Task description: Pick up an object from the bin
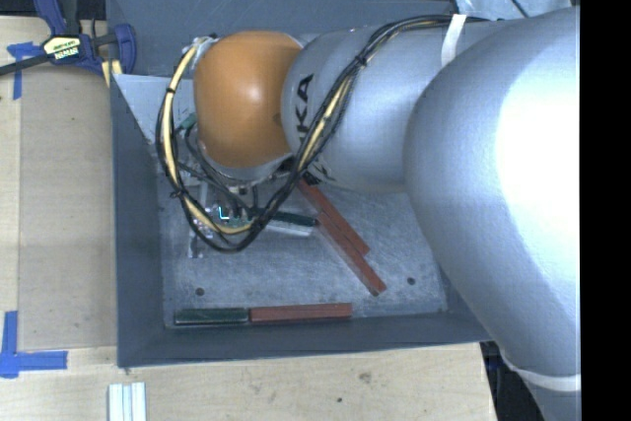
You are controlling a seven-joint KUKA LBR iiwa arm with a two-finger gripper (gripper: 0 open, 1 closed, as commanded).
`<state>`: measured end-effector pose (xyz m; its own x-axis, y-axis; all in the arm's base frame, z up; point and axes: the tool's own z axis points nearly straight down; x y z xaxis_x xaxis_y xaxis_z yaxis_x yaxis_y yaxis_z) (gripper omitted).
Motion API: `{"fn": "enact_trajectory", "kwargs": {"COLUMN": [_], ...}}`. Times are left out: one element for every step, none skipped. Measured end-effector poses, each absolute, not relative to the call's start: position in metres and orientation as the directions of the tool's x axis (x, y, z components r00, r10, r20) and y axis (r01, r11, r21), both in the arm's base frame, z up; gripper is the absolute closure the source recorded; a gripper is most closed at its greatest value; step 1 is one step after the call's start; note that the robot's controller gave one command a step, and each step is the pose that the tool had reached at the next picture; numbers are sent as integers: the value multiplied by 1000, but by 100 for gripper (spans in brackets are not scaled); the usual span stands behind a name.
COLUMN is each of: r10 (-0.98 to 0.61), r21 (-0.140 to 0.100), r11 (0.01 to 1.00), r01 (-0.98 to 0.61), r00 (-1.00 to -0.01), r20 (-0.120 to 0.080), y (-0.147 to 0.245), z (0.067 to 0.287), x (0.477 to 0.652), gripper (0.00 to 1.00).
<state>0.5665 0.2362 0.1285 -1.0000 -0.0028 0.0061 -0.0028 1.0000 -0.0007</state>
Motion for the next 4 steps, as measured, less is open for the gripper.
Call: {"fn": "enact_trajectory", "kwargs": {"r10": [0,36,122,124], "r21": [1,1,3,0], "r11": [1000,999,992,992], "r01": [0,36,122,124], "r00": [-1000,-999,-992,-992], "r20": [-2,2,-10,1], "y": [235,178,161,133], "z": [133,153,108,80], "x": [569,569,583,600], "gripper": [0,0,0,0]}}
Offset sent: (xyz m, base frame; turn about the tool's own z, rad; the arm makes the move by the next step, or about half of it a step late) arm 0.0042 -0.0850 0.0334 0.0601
